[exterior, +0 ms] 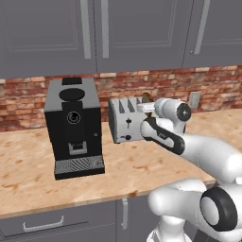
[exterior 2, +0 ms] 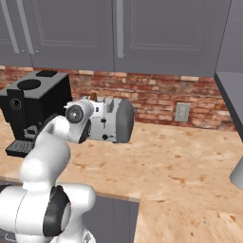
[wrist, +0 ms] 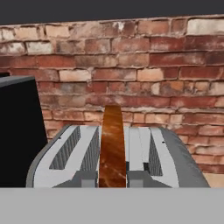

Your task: Start the toaster. Once the lever pops up, take the bread to the plate on the dining counter.

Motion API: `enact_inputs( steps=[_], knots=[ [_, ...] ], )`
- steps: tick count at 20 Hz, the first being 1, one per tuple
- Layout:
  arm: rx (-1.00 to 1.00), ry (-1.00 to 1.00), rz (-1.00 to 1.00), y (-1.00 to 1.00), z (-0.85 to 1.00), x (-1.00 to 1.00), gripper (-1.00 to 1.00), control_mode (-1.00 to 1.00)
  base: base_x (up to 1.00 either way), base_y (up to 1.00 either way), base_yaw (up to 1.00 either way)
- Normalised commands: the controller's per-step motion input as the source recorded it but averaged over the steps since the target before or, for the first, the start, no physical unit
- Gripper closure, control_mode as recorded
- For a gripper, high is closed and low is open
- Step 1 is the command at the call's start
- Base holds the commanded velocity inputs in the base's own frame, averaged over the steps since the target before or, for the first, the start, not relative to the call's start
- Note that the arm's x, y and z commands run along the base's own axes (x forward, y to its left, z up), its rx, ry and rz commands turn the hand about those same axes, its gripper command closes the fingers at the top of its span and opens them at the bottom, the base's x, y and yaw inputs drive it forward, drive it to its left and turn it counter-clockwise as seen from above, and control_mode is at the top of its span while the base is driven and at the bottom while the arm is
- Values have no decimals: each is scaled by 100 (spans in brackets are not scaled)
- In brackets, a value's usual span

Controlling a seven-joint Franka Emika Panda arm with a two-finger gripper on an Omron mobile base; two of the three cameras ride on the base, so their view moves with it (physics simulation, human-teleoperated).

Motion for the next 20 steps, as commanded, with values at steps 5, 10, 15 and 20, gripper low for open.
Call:
enact_inputs(
  steps=[5, 10, 15, 20],
  knots=[
    [-5, 16, 0, -12, 29, -55, 100, -100, 0, 0, 0],
    [-3, 18, 0, -1, 9, -58, 100, -100, 0, 0, 0],
    [0, 12, 0, 0, 0, -56, 100, -100, 0, 0, 0],
    [0, 1, -3, 0, -3, -39, 100, -100, 0, 0, 0]
  ],
)
